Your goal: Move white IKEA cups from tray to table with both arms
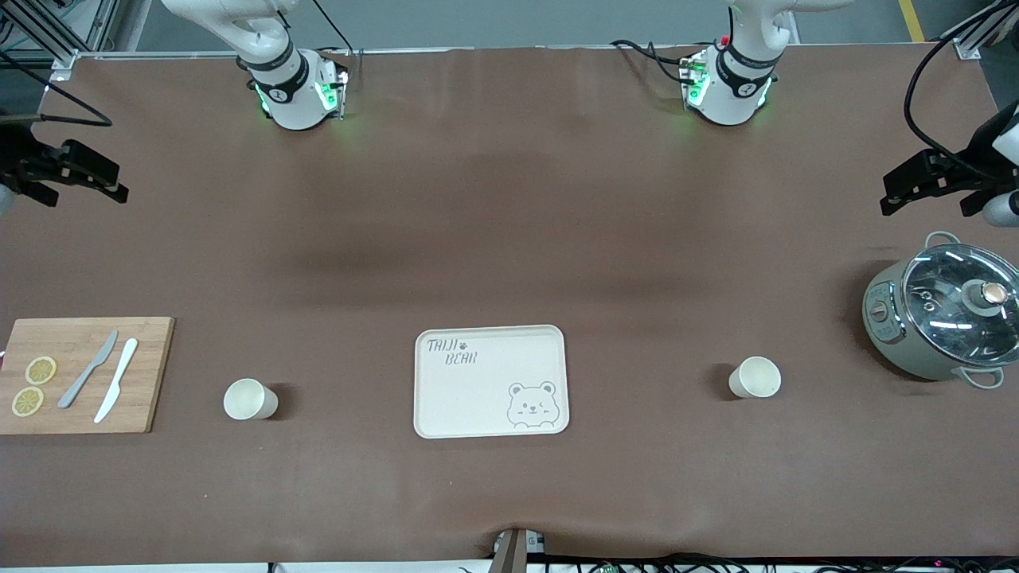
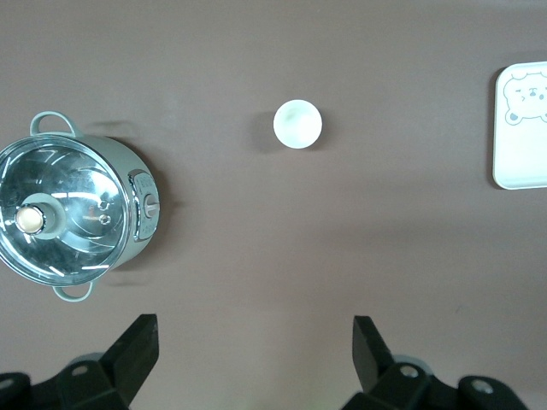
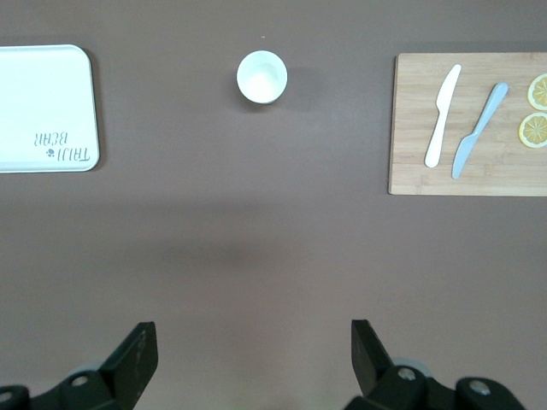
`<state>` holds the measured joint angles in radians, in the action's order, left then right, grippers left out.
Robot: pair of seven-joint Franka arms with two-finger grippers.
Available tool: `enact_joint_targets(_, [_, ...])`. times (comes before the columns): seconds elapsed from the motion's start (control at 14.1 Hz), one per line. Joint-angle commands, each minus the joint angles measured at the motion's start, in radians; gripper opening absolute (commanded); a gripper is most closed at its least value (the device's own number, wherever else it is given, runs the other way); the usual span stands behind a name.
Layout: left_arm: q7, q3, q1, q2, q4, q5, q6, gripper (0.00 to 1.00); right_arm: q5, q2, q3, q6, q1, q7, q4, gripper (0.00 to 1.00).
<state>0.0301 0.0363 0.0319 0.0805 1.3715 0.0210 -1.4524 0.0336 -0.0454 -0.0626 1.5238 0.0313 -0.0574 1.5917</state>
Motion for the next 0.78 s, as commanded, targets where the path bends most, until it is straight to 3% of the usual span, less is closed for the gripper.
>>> enact_joint_targets(0.0, [-0.002, 0.005, -0.006, -0.016, 0.014, -0.003, 0.001, 1.00, -0.020, -0.007, 0.007, -0.005, -0.001, 0.010, -0.028, 1.00])
enact_joint_targets(0.49, [-0.002, 0.004, 0.000, -0.010, 0.011, 0.014, 0.000, 1.00, -0.009, -0.011, -0.002, -0.074, -0.028, 0.011, -0.173, 1.00])
enact_joint_targets(0.71, [-0.002, 0.004, 0.002, -0.010, 0.011, 0.014, 0.000, 1.00, -0.017, -0.011, -0.002, -0.112, -0.031, 0.011, -0.179, 1.00])
